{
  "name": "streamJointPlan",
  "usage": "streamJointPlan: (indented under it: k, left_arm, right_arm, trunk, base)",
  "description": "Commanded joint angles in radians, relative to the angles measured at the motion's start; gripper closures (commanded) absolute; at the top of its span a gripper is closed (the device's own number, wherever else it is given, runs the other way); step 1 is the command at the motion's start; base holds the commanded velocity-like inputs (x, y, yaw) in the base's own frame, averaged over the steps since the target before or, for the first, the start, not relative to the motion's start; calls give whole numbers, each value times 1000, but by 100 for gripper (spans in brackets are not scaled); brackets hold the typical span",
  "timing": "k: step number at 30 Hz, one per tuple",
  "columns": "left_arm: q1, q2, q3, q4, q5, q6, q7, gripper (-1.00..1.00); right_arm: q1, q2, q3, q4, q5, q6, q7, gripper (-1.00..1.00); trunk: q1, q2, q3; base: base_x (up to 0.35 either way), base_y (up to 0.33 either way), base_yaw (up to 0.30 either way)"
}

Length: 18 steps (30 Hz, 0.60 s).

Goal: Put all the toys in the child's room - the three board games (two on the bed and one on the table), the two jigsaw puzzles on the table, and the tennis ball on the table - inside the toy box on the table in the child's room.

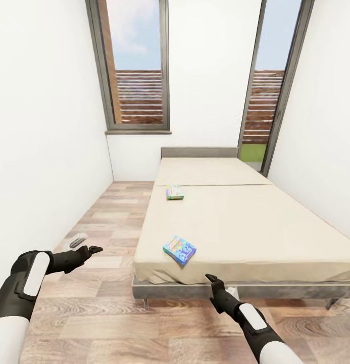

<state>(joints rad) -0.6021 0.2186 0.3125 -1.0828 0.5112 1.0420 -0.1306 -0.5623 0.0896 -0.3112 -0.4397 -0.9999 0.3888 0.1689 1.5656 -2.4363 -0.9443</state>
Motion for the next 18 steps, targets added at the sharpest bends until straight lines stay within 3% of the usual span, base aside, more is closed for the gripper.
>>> streamJointPlan:
  k: [1,9,18]
  left_arm:
    - [-1,0,2,0,-9,4,-10,-100]
    - [-1,2,2,0,-8,4,-11,-100]
    - [-1,2,2,0,-8,4,-11,-100]
  right_arm:
    - [-1,1,-8,-1,-2,7,1,-100]
    - [-1,6,-8,-1,-2,6,1,-100]
    - [-1,9,-8,-1,-2,5,1,-100]
  trunk:
    - [4,-8,-4]
    - [34,-64,-29]
    - [38,-66,-64]
  base:
    - [0,0,0]
    - [0,0,0]
    - [0,0,0]
